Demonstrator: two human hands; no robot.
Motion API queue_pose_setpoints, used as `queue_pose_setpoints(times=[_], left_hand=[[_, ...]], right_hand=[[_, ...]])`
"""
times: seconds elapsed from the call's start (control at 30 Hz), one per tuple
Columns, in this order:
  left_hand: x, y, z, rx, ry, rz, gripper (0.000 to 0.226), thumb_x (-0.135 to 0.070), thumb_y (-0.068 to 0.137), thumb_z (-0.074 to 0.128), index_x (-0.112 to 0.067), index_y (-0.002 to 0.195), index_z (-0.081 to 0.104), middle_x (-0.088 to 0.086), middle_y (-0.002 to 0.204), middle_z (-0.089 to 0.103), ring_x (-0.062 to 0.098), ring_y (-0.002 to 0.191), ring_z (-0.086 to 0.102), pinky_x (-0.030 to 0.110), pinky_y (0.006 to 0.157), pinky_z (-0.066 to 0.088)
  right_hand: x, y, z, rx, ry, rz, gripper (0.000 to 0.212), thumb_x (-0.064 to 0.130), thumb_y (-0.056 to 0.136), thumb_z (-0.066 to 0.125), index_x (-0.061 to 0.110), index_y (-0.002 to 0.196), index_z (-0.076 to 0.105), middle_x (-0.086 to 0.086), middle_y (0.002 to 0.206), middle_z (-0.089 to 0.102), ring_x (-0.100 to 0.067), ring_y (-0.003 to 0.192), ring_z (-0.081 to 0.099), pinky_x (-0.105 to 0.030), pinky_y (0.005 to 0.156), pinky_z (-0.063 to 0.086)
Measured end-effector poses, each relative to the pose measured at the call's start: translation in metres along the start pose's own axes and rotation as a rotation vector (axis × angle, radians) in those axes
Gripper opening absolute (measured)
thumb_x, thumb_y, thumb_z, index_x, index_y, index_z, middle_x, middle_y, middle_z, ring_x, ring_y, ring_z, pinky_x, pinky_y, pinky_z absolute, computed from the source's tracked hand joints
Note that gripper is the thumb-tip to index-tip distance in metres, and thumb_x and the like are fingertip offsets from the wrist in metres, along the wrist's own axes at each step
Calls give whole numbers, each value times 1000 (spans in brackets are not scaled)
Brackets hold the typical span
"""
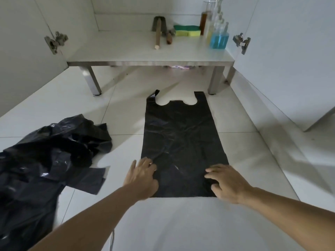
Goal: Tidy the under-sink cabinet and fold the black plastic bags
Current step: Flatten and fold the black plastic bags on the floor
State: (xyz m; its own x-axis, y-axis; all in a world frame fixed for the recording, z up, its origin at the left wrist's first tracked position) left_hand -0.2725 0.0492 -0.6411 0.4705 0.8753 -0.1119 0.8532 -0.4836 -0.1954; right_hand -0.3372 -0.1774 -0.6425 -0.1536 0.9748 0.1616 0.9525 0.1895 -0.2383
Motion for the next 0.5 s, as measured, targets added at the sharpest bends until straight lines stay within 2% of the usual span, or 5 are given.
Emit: queue_pose_setpoints(times=[0.1,0.23,0.3,0.43,0.5], left_hand=[[-14,9,10,9,-146,45,70,-35,79,21,-19,146,36,0,157,24,19,148,13,40,121,10],[-16,12,52,178,-26,28,73,-55,98,18,-17,155,-6,3,162,-16,23,149,-13,46,121,0],[-10,6,66,214,81,-1,82,-68,91,4,-16,154,-9,6,161,-18,27,149,-14,48,121,0],[-15,7,41,-66,9,-24,70,-56,94,22,-14,150,24,9,162,9,30,150,-3,49,121,-1],[-20,16,38,-97,-3,-24,76,-58,92,12,-13,153,13,9,163,-3,29,149,-10,47,121,-5]], right_hand=[[0,15,8,-16,15,61,51,38,103,36,27,153,30,5,163,17,-15,149,16,-31,119,18],[-3,23,45,195,-55,139,75,60,99,28,30,155,-11,1,162,-21,-25,151,-14,-51,122,5],[-7,20,52,205,-82,159,77,65,96,25,29,156,-9,1,163,-18,-26,150,-16,-54,120,2],[-2,24,29,-5,-62,159,72,65,89,21,25,148,32,1,164,5,-24,151,-5,-49,122,4],[7,36,22,-65,-19,127,60,55,96,22,26,148,31,2,164,4,-21,152,-5,-47,123,4]])
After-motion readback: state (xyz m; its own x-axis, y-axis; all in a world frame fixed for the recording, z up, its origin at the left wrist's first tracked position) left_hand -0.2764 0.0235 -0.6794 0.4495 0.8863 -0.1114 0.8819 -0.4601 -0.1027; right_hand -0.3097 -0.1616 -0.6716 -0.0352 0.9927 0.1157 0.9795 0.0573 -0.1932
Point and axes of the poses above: each hand's wrist, its own y-axis towards the middle knuckle, its own z-axis out of the palm, x = y × z, the point moved 9 cm from there along y, towards the middle knuckle
